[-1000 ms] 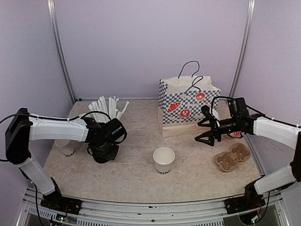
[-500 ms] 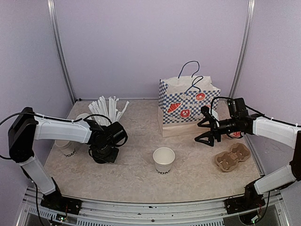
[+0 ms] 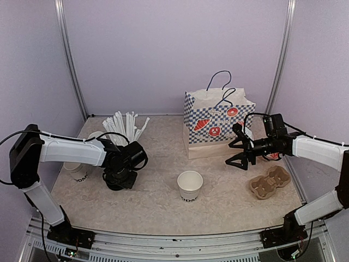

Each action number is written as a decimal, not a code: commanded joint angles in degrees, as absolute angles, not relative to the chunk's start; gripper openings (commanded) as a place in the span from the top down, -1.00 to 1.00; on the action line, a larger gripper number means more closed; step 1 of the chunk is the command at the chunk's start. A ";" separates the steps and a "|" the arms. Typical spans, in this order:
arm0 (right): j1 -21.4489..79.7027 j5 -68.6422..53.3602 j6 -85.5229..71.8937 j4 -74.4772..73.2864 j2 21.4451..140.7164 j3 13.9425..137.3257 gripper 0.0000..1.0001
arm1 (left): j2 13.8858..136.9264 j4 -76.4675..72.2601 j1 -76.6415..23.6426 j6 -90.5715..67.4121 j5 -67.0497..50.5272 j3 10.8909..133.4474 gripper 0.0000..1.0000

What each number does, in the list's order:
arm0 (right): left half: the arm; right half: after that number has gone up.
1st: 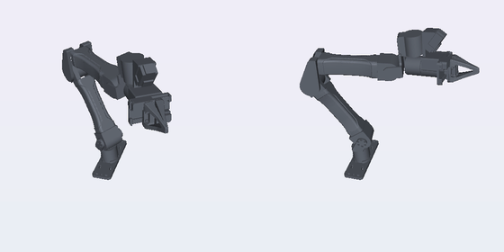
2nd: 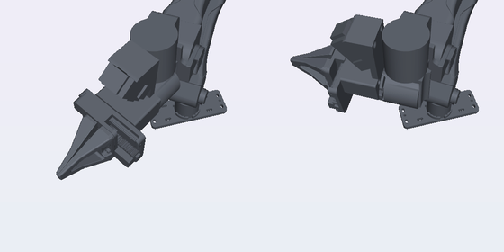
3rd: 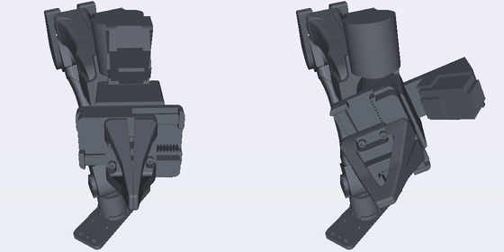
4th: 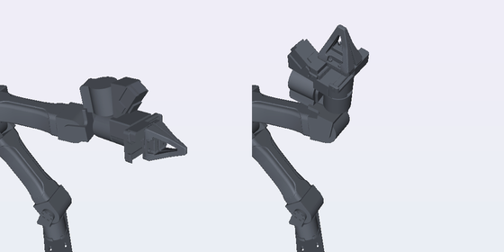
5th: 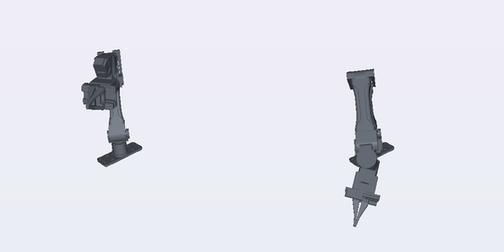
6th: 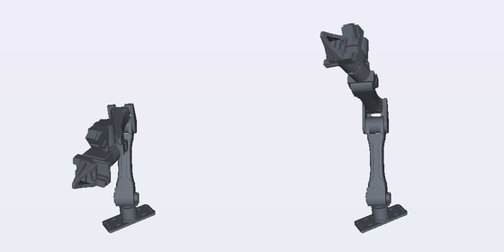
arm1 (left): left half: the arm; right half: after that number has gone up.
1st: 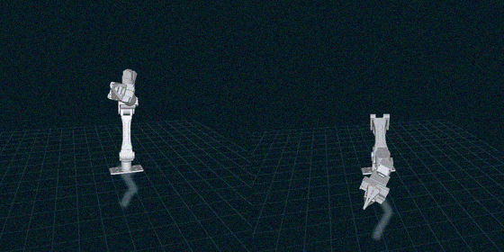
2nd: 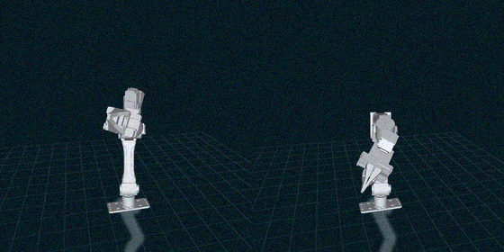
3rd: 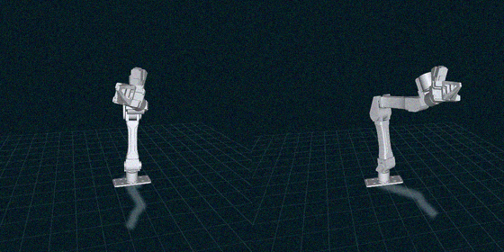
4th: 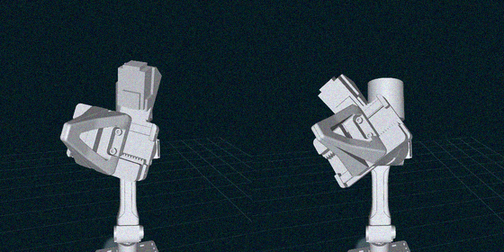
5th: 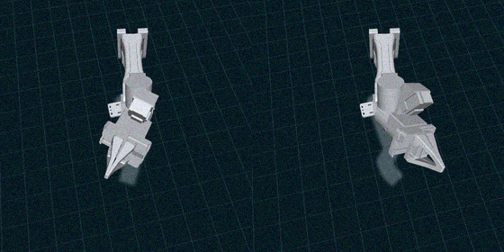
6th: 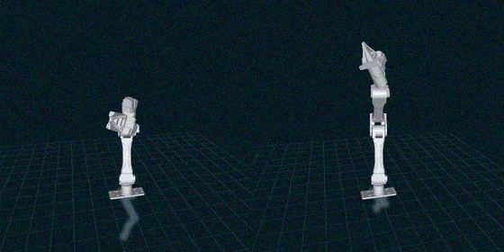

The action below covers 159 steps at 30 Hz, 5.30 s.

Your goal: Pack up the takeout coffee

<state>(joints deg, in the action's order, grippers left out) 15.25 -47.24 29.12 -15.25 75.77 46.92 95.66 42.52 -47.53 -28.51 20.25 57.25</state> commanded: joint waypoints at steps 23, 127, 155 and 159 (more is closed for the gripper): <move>14.94 -48.63 29.36 -16.09 76.11 46.99 -0.95 | 89.60 48.62 -48.89 -29.33 11.91 61.78 0.92; 15.19 -50.67 29.31 -16.66 77.21 47.02 -0.95 | 91.74 56.92 -49.89 -33.13 18.21 64.03 0.82; 24.27 -62.11 7.87 -19.50 79.37 79.25 -0.99 | 86.11 -14.89 -61.24 -22.61 -16.36 77.84 0.86; 27.38 -62.09 6.40 -19.93 81.02 82.85 -0.99 | 84.61 -26.23 -58.25 -27.97 -21.58 73.35 0.85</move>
